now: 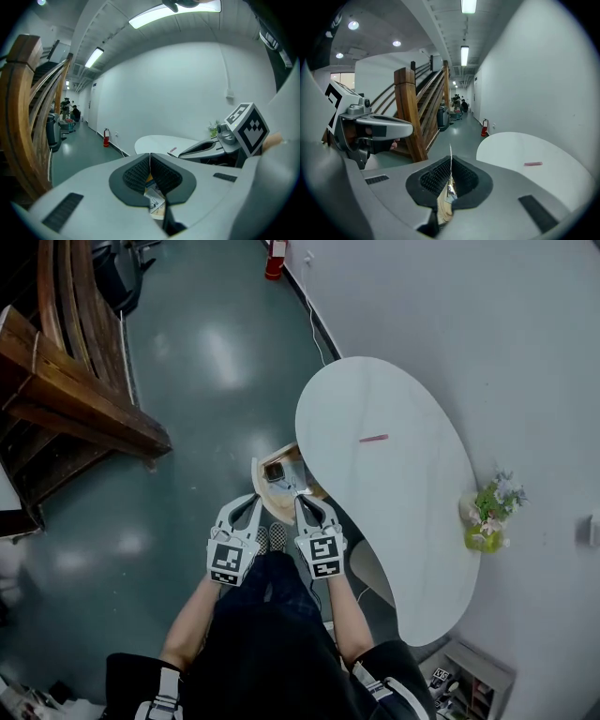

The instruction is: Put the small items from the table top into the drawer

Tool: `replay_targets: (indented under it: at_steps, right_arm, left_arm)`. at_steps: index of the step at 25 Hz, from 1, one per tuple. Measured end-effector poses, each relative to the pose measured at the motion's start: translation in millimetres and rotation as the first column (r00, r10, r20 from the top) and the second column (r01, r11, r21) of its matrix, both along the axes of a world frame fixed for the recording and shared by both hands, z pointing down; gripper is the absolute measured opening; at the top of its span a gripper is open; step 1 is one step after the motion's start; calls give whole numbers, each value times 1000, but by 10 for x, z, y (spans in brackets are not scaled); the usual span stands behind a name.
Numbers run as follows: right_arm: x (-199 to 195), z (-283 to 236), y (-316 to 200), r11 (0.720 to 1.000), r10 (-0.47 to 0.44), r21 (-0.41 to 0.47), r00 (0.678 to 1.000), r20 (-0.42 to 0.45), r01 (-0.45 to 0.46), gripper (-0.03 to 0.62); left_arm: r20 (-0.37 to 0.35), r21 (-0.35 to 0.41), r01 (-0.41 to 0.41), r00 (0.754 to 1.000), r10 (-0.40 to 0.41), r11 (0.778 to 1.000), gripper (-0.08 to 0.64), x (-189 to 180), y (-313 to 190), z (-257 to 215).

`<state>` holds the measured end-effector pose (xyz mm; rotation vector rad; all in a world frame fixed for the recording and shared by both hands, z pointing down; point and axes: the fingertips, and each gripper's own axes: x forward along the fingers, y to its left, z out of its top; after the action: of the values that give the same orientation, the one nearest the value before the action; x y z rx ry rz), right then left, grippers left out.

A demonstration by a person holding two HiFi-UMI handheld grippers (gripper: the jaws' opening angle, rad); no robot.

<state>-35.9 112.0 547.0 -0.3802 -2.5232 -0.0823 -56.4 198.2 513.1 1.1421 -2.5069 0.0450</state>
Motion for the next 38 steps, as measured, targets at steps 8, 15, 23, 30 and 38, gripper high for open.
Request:
replay_targets:
  at_steps: [8, 15, 23, 30, 38]
  right_arm:
    - [-293, 699, 17, 999, -39, 7, 996, -75, 40, 34]
    - [-391, 1405, 95, 997, -82, -9, 984, -157, 82, 34]
    - [-521, 1976, 138, 993, -118, -16, 968, -220, 118, 34]
    - [-732, 2367, 195, 987, -157, -11, 944, -289, 161, 34]
    - [-926, 2918, 195, 981, -171, 17, 905, -389, 193, 34]
  left_arm:
    - [-68, -27, 53, 996, -55, 998, 20, -273, 109, 627]
    - [-131, -32, 56, 990, -60, 998, 20, -267, 69, 1144]
    - [-168, -45, 84, 982, -91, 995, 20, -328, 126, 1527]
    - [-183, -56, 109, 976, -117, 992, 20, -310, 162, 1551]
    - [-178, -60, 141, 973, -149, 988, 20, -372, 214, 1556]
